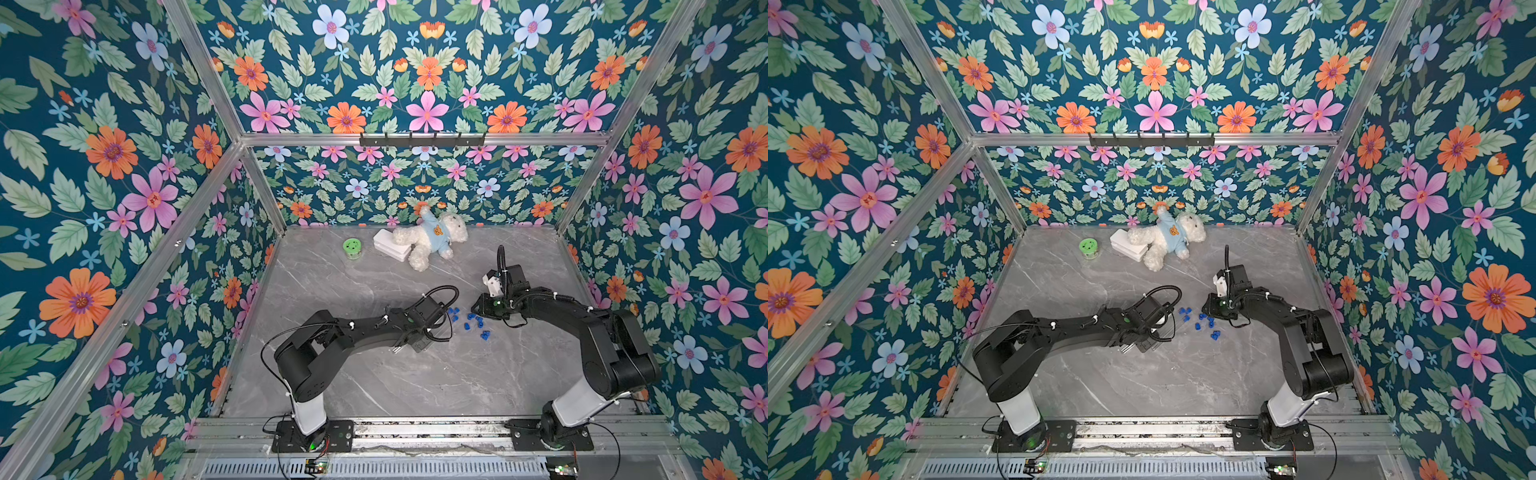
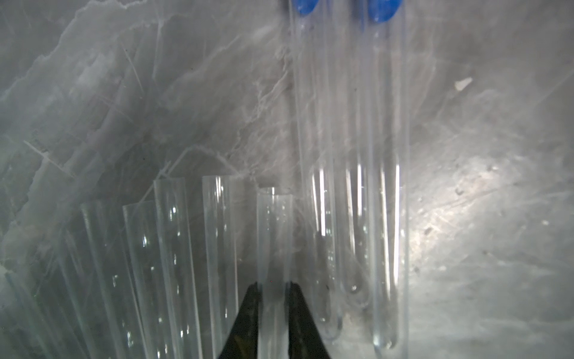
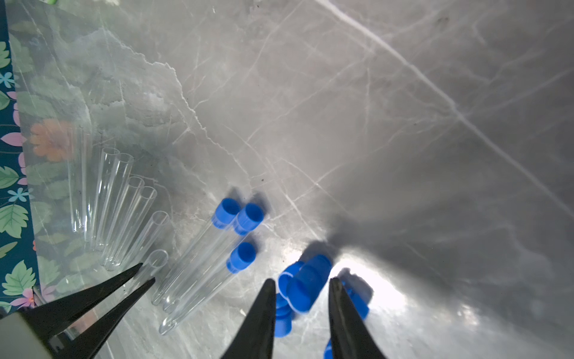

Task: Remove stoppers from test tubes
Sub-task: Place the test tube at the center of the board.

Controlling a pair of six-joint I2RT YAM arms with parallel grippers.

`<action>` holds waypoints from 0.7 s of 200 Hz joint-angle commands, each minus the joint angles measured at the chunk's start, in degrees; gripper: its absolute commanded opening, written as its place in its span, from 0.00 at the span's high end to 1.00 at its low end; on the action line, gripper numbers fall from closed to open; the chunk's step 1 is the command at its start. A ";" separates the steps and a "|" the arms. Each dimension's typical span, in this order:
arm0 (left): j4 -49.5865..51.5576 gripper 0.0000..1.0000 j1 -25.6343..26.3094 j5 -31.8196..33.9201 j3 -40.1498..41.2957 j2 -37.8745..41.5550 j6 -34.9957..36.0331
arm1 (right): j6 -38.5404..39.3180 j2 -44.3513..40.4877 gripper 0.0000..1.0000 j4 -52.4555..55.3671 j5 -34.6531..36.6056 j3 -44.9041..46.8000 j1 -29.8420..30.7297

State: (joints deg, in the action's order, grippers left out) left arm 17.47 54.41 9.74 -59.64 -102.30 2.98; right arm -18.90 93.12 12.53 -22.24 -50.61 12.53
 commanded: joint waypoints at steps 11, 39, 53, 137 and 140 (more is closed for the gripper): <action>0.56 0.86 -0.15 0.94 -1.18 -0.77 -0.50 | 0.74 -0.61 0.62 0.12 0.71 0.12 0.00; 0.66 0.77 -0.26 0.90 -1.42 -1.08 -0.43 | 0.56 -1.65 0.53 -0.05 0.99 0.39 -0.02; 0.67 0.71 -0.27 0.82 -1.52 -1.06 -0.43 | 0.57 -2.16 0.50 -0.02 1.31 0.53 0.00; 2.53 0.66 -0.38 1.60 -2.39 1.57 -0.43 | 0.40 -5.88 0.45 -1.27 2.81 2.05 -0.03; 2.64 0.66 -0.36 1.56 -2.49 1.76 -0.43 | 0.32 -6.00 0.45 -1.33 2.81 2.06 0.07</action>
State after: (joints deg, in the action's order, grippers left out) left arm 18.33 54.08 10.46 -61.41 -101.95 2.98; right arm -18.92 88.01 12.03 -20.36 -48.93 12.53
